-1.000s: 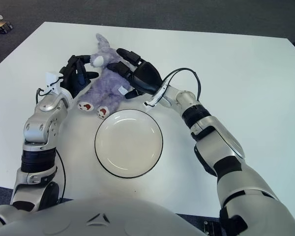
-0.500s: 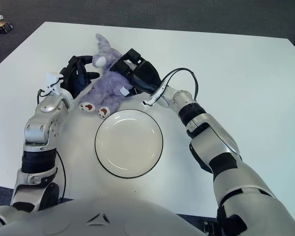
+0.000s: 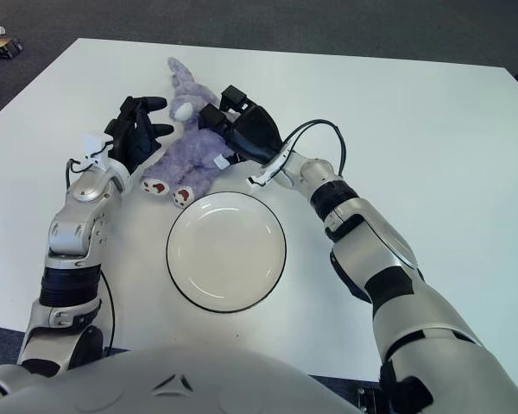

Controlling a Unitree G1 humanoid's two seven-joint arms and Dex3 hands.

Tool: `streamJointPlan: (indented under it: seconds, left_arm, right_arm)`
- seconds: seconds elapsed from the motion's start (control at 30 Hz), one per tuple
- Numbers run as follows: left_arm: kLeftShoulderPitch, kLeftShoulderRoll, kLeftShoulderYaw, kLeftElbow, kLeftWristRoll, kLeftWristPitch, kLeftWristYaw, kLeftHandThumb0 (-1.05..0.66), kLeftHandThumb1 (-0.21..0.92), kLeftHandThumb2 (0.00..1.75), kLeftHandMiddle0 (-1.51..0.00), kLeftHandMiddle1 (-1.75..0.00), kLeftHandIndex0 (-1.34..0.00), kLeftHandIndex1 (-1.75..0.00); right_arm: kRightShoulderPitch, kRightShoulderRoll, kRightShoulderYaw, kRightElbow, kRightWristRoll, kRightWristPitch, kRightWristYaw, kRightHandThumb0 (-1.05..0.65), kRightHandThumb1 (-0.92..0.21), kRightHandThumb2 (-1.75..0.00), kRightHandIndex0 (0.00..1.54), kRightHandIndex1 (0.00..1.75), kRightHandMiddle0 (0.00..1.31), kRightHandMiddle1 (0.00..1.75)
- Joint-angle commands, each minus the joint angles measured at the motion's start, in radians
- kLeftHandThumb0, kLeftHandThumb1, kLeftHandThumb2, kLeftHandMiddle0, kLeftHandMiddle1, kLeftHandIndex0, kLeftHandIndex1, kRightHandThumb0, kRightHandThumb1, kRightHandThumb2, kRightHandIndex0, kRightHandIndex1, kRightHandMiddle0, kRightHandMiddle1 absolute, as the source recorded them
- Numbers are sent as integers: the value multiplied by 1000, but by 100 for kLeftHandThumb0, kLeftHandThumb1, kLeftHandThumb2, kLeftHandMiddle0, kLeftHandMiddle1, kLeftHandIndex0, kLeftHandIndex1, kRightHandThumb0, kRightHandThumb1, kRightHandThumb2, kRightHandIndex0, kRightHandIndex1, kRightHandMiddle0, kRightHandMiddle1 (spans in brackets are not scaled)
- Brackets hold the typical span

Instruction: Put the doll into the plate.

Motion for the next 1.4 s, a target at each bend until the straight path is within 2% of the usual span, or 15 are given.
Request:
streamJointPlan:
  seconds: [0.0, 0.17, 0.3, 0.57, 0.67, 0.9, 1.17, 1.37]
  left_arm:
    - [19, 13, -11, 36, 36, -94, 19, -77, 92, 94, -1, -107, 0, -128]
    - [24, 11, -10, 94, 68, -201, 46, -75, 92, 93, 0, -97, 0, -121]
    - [18, 11, -6, 173, 91, -330, 76, -73, 92, 91, 0, -97, 0, -114]
    - [-5, 17, 7, 311, 108, -531, 114, -72, 92, 86, 0, -98, 0, -99]
    - [-16, 21, 11, 368, 127, -616, 142, -71, 92, 83, 0, -96, 0, -94]
    - [-33, 31, 15, 446, 154, -719, 171, -70, 92, 81, 0, -93, 0, -87]
    - [-60, 57, 18, 547, 228, -858, 247, -71, 92, 76, 0, -91, 0, -92]
    - [-81, 90, 19, 620, 288, -932, 308, -73, 92, 70, 0, -87, 0, -84]
  right_arm:
    - [-11, -5, 19, 27, -20, 13, -26, 0, -15, -138, 78, 135, 68, 175]
    - [-18, 0, 29, 49, -17, 9, -57, 0, -9, -144, 87, 133, 68, 175]
    - [-17, 2, 23, 65, 7, -14, -51, 0, -7, -146, 90, 133, 67, 175]
    - [-17, 1, 2, 95, 71, -71, 13, 0, -5, -149, 92, 135, 65, 175]
    - [-8, 6, -26, 109, 124, -102, 65, 0, -5, -150, 92, 139, 64, 175]
    - [2, 14, -60, 117, 192, -126, 142, 0, -6, -152, 89, 146, 62, 175]
    - [33, 40, -153, 131, 319, -130, 214, 0, -8, -153, 86, 155, 58, 175]
    - [53, 62, -217, 134, 404, -131, 277, 0, -8, -153, 86, 155, 56, 175]
